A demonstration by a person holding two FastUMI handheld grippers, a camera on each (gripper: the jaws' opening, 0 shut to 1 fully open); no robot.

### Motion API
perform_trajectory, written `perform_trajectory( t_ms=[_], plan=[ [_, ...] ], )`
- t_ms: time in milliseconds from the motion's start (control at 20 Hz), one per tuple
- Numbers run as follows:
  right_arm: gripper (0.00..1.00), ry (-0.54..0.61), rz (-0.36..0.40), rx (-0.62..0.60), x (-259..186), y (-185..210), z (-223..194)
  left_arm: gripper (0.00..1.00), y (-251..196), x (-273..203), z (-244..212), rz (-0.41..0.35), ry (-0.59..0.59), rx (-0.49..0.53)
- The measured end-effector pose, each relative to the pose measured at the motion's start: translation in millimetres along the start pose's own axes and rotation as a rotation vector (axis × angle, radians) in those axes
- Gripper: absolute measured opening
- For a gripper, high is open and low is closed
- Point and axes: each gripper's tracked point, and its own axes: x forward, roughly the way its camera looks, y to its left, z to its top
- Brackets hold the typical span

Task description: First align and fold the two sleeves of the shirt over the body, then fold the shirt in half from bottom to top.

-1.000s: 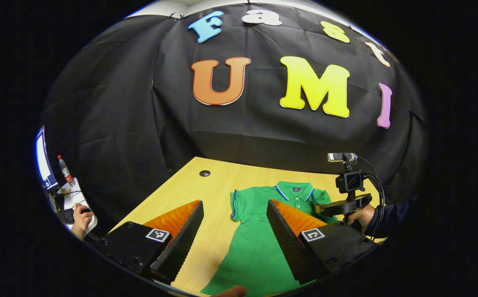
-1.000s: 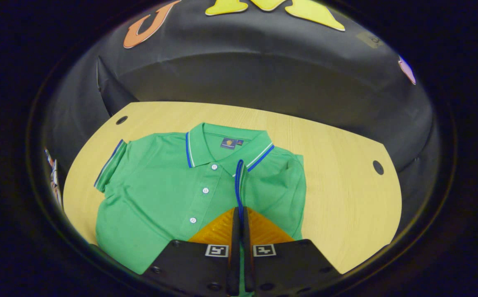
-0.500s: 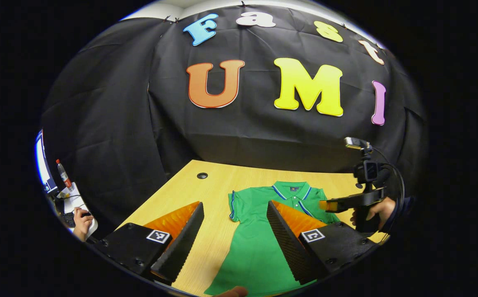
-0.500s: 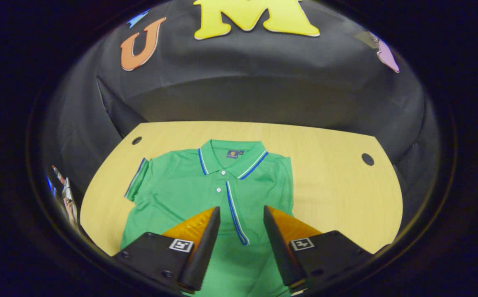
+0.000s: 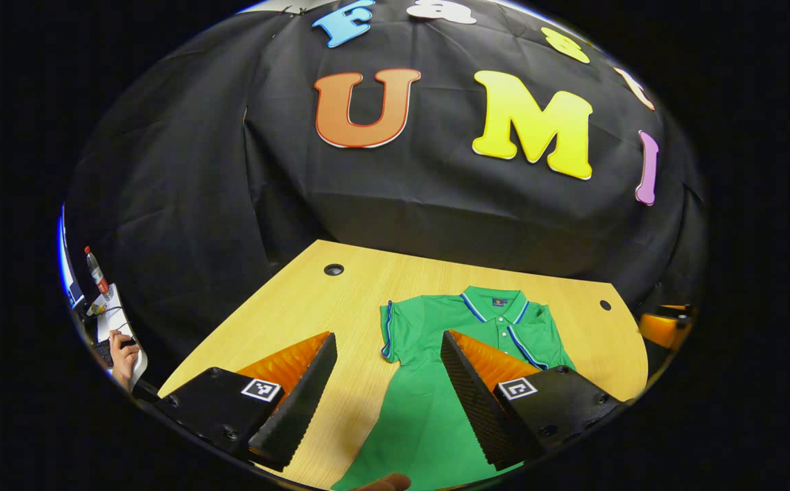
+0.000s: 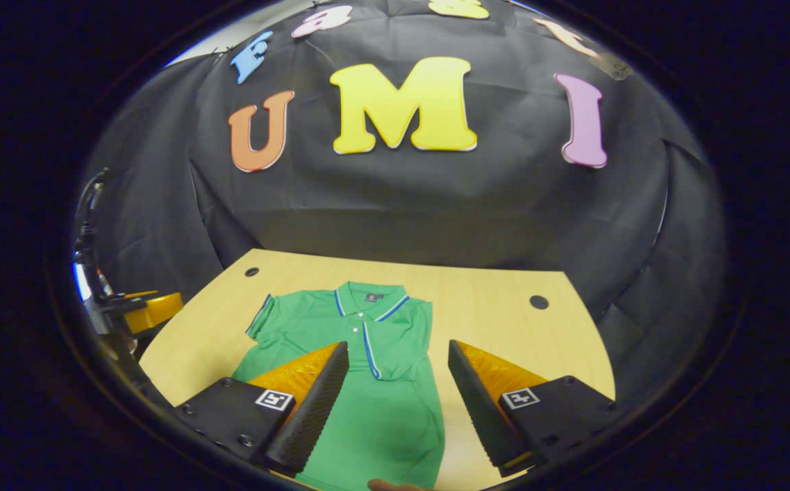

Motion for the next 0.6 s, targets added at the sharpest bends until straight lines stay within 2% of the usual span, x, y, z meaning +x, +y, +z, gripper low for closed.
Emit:
perform_trajectory(
  t_ms=[50, 150, 300, 400, 450, 600],
  plan=[
    [0.95, -0.021, -0.005, -0.002, -16.8, -1.5, 4.2, 1.00, -2.1, 10.3, -2.7, -0.003, 0.017, -0.005],
    [0.92, -0.063, -0.036, 0.002, -45.8, -9.4, 15.1, 1.00, -6.1, 29.9, -10.2, -0.009, 0.053, -0.014],
    [0.95, -0.143, -0.106, 0.036, -82.6, -19.7, 35.0, 1.00, -8.1, 58.0, -26.5, -0.019, 0.116, -0.006],
    [0.95, -0.239, -0.220, 0.015, -109.5, -41.9, 54.2, 1.00, -8.5, 78.2, -36.7, -0.024, 0.159, -0.007],
    [0.95, -0.286, -0.252, -0.006, -121.1, -49.7, 66.1, 1.00, -8.7, 92.4, -44.5, -0.025, 0.184, -0.003],
    [0.94, -0.330, -0.296, -0.074, -141.2, -42.3, 70.5, 1.00, -5.1, 128.8, -59.8, -0.019, 0.248, 0.035]
  ],
)
